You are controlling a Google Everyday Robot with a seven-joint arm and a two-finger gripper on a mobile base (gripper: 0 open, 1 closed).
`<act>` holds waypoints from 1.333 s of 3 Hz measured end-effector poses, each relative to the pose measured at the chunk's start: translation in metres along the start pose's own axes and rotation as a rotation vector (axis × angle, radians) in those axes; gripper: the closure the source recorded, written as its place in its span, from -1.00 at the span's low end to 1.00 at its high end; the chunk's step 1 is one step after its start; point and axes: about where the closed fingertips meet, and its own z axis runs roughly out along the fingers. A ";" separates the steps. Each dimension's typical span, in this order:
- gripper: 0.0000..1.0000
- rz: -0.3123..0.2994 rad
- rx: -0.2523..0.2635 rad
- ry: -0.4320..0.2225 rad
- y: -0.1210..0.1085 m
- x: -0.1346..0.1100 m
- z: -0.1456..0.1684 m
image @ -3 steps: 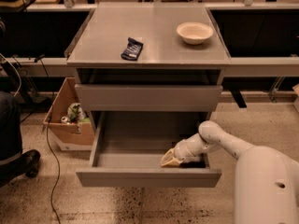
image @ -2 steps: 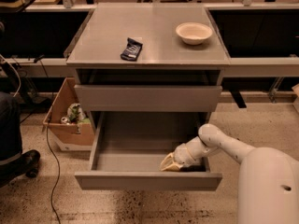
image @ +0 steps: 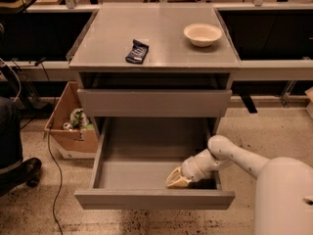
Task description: Open middle drawer
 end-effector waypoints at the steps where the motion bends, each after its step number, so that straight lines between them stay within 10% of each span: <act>1: 1.00 0.012 0.070 -0.054 -0.009 -0.002 -0.015; 4: 1.00 -0.002 0.472 -0.088 -0.031 -0.024 -0.208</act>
Offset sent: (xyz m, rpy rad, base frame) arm 0.0757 -0.1212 0.0818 0.0257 -0.2471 -0.3937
